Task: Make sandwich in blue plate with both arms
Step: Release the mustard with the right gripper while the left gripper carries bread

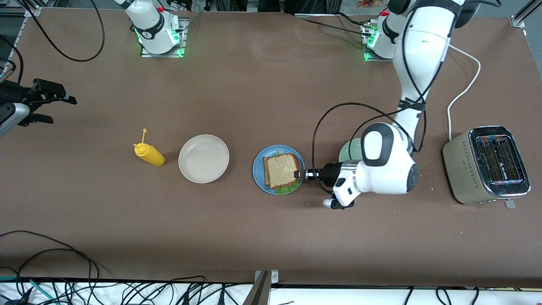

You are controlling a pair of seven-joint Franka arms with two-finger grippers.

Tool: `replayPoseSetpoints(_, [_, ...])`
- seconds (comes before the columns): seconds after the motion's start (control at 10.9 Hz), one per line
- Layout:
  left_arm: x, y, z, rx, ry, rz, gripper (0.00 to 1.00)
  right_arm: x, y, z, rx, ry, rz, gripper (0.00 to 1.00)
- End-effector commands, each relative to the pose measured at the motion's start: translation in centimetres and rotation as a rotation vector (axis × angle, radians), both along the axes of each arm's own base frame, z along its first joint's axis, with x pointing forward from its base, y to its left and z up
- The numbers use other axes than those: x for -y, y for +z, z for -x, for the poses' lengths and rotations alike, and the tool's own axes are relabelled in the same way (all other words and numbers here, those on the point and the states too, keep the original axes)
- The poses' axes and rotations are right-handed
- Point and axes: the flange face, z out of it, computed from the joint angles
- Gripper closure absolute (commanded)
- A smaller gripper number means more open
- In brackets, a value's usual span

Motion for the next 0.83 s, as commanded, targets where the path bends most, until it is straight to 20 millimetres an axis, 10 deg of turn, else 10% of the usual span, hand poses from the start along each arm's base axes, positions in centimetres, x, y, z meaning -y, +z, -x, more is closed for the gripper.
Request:
replayPoseSetpoints(0.0, [1.8,-1.8,0.0,0.009,0.044,0.0,1.0,-3.9,1.6,2.0,-0.009,-0.263,0.148,0.0])
replayPoseSetpoints(0.28, [1.7,-3.8,0.3,-0.011,0.037,-0.012,1.0,-6.1,3.5,4.4,0.059,-0.505,0.275,0.0])
replayPoseSetpoints(0.46, [0.9,-4.5,0.2,-0.017,0.041,-0.027,0.0,-6.0,4.7,4.2,0.102,-0.556,0.294,0.0])
replayPoseSetpoints(0.74, [-2.8,-3.5,-0.9,0.055,0.009,-0.115,0.0,-5.7,5.1,4.3,0.101,-0.588,0.305,0.0])
